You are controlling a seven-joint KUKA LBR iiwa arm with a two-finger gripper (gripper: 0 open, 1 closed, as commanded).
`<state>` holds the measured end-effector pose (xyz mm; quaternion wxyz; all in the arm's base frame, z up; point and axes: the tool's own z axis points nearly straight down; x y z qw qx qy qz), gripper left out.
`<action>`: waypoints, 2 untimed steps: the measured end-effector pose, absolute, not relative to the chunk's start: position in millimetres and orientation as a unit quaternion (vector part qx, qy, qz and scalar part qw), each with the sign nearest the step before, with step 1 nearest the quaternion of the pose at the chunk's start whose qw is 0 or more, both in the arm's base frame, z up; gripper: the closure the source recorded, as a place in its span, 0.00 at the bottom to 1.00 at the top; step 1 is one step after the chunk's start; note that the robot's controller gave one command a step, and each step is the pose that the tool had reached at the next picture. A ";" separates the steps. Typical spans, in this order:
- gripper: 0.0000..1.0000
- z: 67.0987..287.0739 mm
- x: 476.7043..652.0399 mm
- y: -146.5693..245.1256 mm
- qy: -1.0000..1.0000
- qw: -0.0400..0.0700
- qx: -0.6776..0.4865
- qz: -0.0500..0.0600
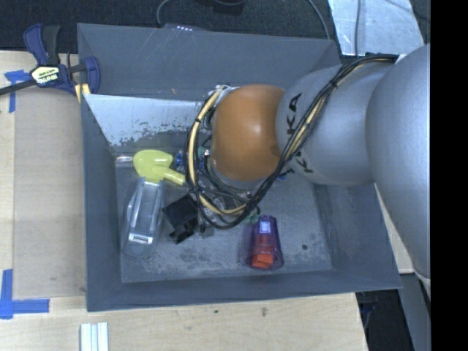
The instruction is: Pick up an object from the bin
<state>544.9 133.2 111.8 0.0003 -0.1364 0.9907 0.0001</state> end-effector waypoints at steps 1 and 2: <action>1.00 78.7 571.4 121.1 0.998 0.004 -0.070 0.001; 1.00 79.8 572.0 121.5 0.998 0.005 -0.070 0.001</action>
Offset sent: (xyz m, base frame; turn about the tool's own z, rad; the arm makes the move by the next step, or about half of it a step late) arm 0.0000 0.0000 0.0000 0.0000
